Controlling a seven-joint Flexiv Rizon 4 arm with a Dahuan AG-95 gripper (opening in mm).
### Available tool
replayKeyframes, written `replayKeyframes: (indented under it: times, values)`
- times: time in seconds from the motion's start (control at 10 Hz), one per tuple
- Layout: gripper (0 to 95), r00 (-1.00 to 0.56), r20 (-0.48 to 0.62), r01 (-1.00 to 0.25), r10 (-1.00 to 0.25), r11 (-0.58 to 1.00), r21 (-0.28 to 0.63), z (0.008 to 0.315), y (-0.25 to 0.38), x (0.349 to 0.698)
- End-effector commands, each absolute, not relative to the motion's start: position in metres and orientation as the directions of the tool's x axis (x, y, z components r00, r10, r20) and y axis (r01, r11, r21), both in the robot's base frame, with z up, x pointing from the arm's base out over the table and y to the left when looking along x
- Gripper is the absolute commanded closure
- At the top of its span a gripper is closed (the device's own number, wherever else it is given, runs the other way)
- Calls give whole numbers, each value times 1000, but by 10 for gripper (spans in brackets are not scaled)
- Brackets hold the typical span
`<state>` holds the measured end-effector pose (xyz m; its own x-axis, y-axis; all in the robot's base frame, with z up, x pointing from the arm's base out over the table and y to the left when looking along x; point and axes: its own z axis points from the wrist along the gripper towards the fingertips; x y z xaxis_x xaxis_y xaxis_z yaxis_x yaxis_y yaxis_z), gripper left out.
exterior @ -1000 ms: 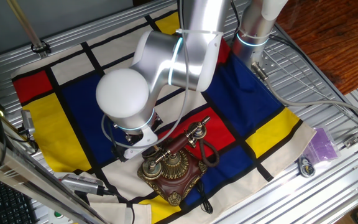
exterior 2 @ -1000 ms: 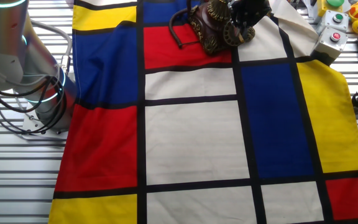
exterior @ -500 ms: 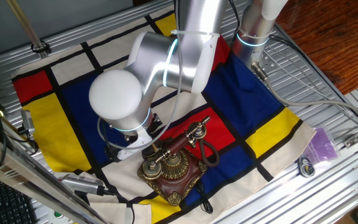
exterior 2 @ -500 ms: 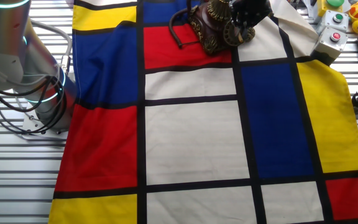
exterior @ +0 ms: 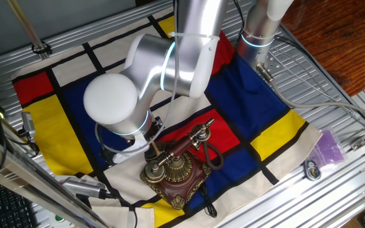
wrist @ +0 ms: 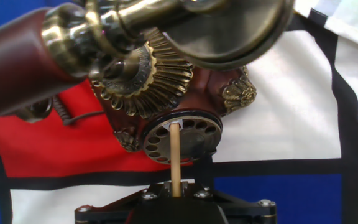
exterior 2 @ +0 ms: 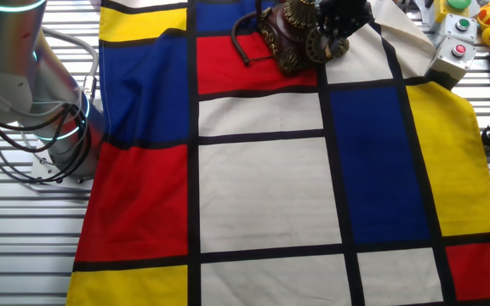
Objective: Dial a number on an old rotary phone
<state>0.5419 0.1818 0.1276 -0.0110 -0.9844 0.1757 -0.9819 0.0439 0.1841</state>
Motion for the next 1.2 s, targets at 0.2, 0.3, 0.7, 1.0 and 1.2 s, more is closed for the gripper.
replayKeyframes:
  times: [0.2,0.3,0.7,1.0,1.2]
  values:
    - [950,-27,181,-979,-983,62,193,129,184,547]
    - [950,-30,181,-979,-983,65,194,128,183,547]
    - [950,-50,182,-976,-982,86,198,126,183,549]
    - [950,-70,191,-974,-979,109,200,126,183,550]
    - [950,-88,193,-971,-977,127,201,125,183,550]
